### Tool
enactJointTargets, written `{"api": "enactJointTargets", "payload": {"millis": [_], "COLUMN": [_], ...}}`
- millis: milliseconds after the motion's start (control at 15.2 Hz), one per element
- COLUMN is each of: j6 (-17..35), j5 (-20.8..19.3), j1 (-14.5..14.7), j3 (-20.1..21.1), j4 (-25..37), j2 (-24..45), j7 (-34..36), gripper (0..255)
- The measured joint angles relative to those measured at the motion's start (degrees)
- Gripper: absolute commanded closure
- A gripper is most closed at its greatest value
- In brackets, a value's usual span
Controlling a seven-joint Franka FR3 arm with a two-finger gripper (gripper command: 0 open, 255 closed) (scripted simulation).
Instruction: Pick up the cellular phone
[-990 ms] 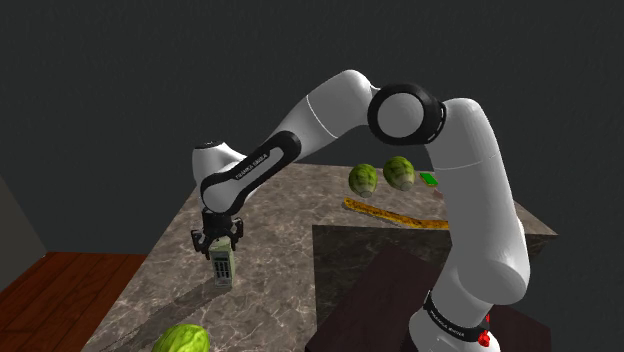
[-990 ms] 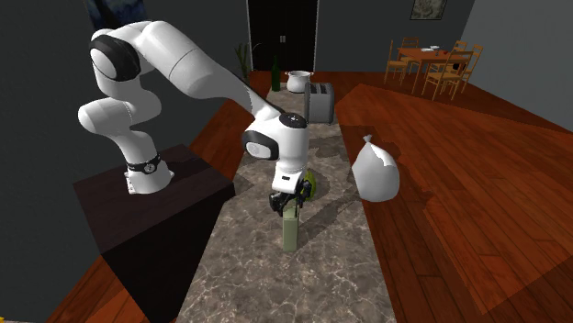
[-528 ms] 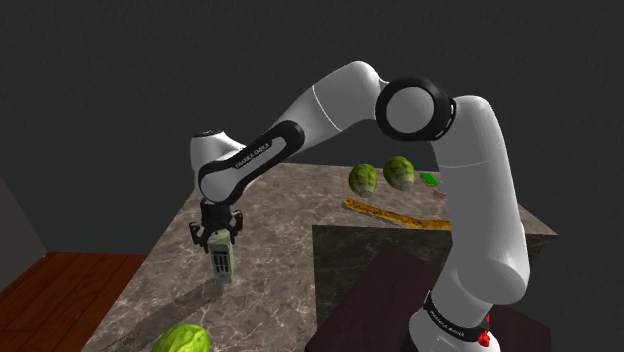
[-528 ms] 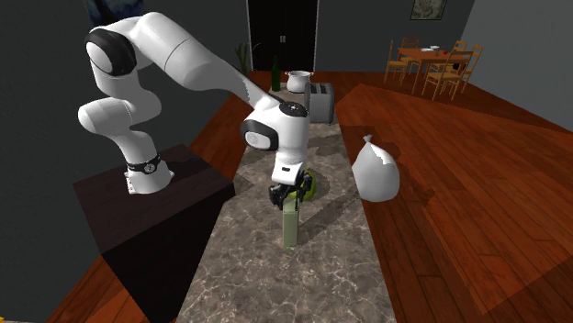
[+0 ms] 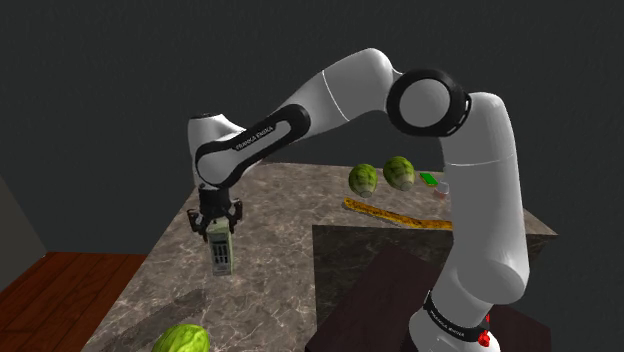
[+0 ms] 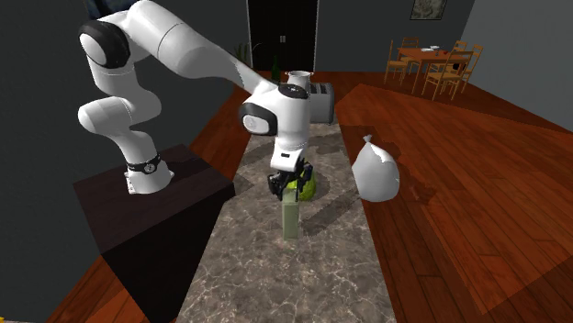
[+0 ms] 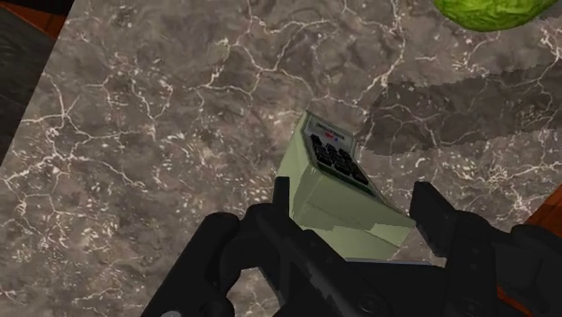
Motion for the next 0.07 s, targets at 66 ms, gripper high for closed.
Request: {"api": "enactJointTargets", "payload": {"millis": [66], "j6": [-0.4], "j5": [0.1], "j1": [0.0], "j3": [0.1], "j4": [0.1], "j2": [-0.3], "j7": [0.0], "gripper": [255]}}
